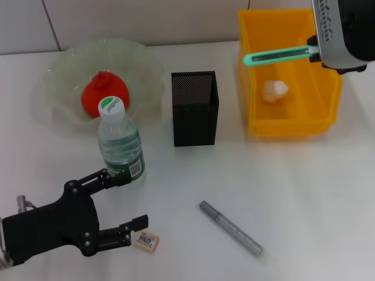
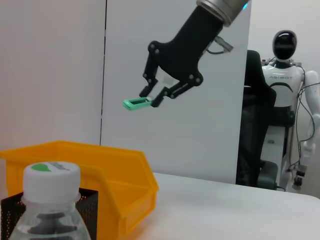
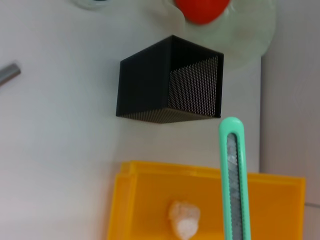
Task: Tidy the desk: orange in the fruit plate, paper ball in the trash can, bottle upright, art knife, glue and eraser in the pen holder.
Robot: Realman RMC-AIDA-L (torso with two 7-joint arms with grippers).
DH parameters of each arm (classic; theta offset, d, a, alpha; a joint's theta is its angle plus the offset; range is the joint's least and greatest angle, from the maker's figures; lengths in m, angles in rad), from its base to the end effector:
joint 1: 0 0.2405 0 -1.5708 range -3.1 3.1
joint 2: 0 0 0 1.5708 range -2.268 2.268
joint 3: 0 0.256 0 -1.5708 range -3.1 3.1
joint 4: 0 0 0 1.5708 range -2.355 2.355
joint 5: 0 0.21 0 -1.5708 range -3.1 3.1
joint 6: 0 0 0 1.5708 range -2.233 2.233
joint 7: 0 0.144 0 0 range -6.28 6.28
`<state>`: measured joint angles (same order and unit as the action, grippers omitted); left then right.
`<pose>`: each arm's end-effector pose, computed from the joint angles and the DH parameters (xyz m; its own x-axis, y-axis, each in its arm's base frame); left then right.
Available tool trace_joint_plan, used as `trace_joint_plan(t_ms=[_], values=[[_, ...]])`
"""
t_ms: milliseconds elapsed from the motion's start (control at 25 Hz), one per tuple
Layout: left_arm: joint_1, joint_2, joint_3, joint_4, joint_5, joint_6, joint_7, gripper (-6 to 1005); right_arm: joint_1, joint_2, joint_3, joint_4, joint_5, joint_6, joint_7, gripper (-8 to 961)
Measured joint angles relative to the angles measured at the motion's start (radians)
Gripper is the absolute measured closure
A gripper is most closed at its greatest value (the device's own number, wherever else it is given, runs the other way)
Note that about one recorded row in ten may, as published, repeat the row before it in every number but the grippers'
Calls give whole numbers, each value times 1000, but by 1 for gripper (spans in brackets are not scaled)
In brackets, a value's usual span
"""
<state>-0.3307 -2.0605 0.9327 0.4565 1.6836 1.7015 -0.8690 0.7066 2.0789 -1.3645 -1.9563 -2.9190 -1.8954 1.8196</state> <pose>-0.2850 0.2465 -0.0278 0.7618 0.0860 0.6421 0.2446 -0.9559 -0.1622 0.0831 0.3391 0.0964 0.7117 0.1364 0.6891 0.4766 -0.8145 -0.3309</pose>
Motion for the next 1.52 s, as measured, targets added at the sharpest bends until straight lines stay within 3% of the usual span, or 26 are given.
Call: trace_joint_plan(t_ms=[440,1280,1520], values=[[7,-9,1,-3,2,11,9,207,29,-9,-11,63,-3,126,-240,756],[-1,-12,5,-52,1,14,16,211,58,-14,-122,250,-8,343,-423,748],[-1,-12,5,-56,-2,13,17,212,65,-35,-198,317,-8,412,-444,746]])
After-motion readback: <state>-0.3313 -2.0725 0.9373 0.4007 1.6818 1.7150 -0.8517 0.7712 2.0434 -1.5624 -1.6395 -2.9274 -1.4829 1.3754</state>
